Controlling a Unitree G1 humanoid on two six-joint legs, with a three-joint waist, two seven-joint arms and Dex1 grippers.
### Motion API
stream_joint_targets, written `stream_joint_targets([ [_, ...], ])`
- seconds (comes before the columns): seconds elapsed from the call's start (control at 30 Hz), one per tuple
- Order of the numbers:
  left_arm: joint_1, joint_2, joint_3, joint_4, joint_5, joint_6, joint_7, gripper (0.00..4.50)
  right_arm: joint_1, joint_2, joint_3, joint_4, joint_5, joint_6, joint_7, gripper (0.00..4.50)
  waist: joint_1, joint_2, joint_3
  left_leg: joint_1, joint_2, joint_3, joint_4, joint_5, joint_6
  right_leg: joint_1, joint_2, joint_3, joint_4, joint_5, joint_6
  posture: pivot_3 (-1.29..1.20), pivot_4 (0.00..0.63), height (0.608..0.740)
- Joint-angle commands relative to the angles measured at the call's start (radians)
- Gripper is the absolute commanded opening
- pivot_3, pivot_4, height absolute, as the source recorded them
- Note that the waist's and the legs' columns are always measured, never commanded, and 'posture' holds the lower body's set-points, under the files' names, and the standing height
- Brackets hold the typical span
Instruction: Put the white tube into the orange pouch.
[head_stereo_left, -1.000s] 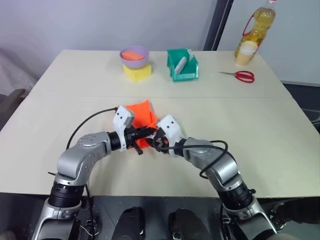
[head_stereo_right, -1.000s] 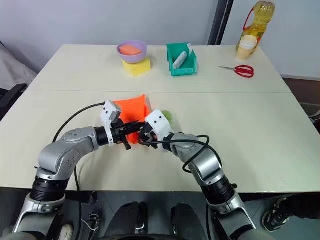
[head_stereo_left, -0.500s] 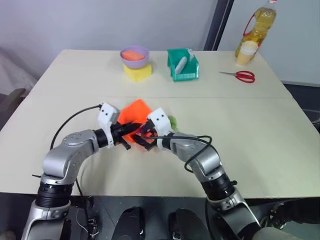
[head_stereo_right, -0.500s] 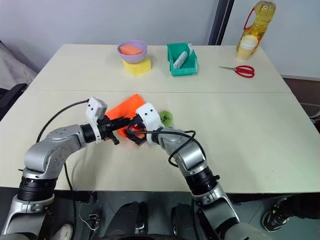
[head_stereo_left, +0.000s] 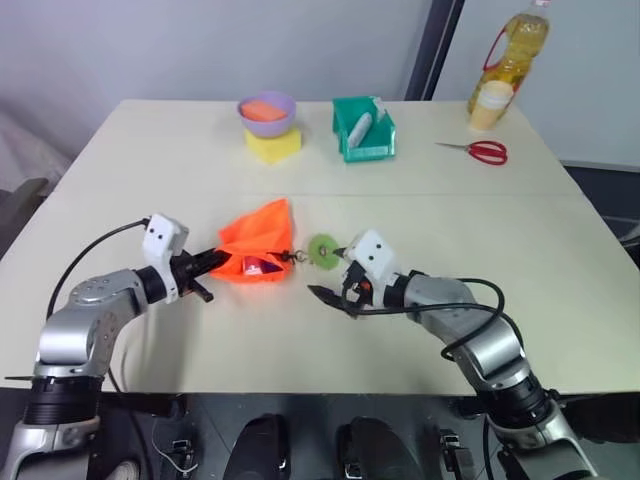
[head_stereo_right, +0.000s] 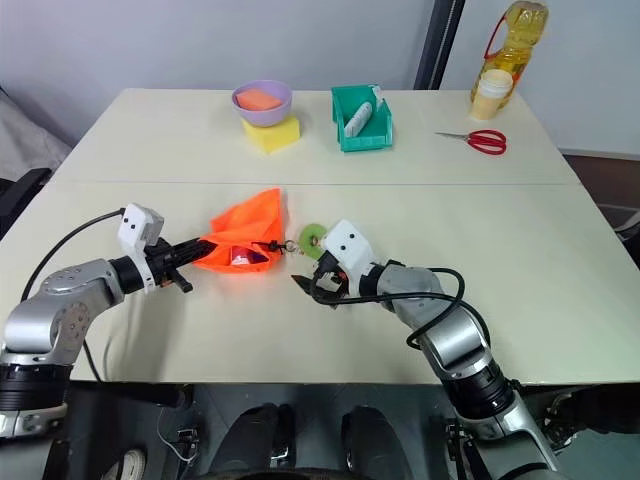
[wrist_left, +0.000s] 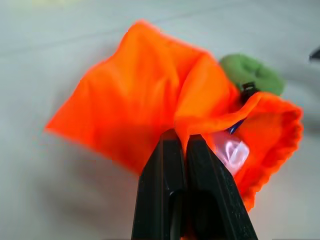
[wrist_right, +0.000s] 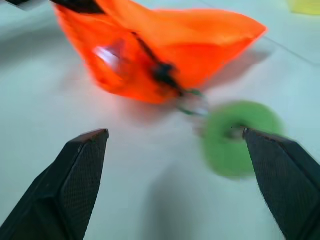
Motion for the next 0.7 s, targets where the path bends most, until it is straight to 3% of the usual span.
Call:
stream_joint_targets([
  [0.03,0.008,0.01,-0.002,-0.056,-0.009,-0.014,-0.022,0.0,-0.045,-0.006,0.037,0.053,-0.072,-0.108,0.002,4.46,0.0,0.0,0.0,0.0,0.0,0.0,0.0,0.0,0.0,0.0,0.0,0.0,0.0,0.0,0.0,0.0,0.15,0.737],
  [0.13,0.026,0.008,-0.005,-0.091,-0.027,0.005,-0.038,0.0,-0.081,0.009,0.081,0.131,-0.126,-0.169,0.009,4.46,0.0,0.0,0.0,0.0,0.0,0.0,0.0,0.0,0.0,0.0,0.0,0.0,0.0,0.0,0.0,0.0,0.15,0.737],
  [0.23,0.046,0.015,0.001,-0.116,-0.05,0.027,-0.059,0.84,-0.109,0.027,0.111,0.207,-0.169,-0.216,0.01,4.5,-0.002,0.0,0.0,0.0,0.0,0.0,0.0,0.0,0.0,0.0,0.0,0.0,0.0,0.0,0.0,0.0,0.15,0.737],
  [0.33,0.058,0.017,0.028,-0.131,-0.064,0.038,-0.052,2.35,-0.144,0.048,0.137,0.305,-0.231,-0.255,-0.011,3.58,-0.001,0.0,0.0,0.0,0.0,0.0,0.0,0.0,0.0,0.0,0.0,0.0,0.0,0.0,0.0,0.0,0.15,0.737],
  [0.43,0.058,0.029,0.066,-0.131,-0.105,0.069,-0.054,3.91,-0.16,0.057,0.145,0.37,-0.274,-0.275,-0.024,1.99,-0.001,0.0,0.0,0.0,0.0,0.0,0.0,0.0,0.0,0.0,0.0,0.0,0.0,0.0,0.0,0.0,0.15,0.737],
  [0.57,0.072,0.058,0.104,-0.127,-0.121,0.079,-0.059,3.92,-0.156,0.055,0.141,0.392,-0.304,-0.298,-0.018,0.04,0.0,0.0,0.0,0.0,0.0,0.0,0.0,0.0,0.0,0.0,0.0,0.0,0.0,0.0,0.0,0.0,0.15,0.737],
  [0.7,0.079,0.075,0.115,-0.103,-0.091,0.04,-0.05,3.92,-0.131,0.022,0.107,0.326,-0.317,-0.291,-0.012,0.04,0.001,0.0,0.0,0.0,0.0,0.0,0.0,0.0,0.0,0.0,0.0,0.0,0.0,0.0,0.0,0.0,0.15,0.737],
])
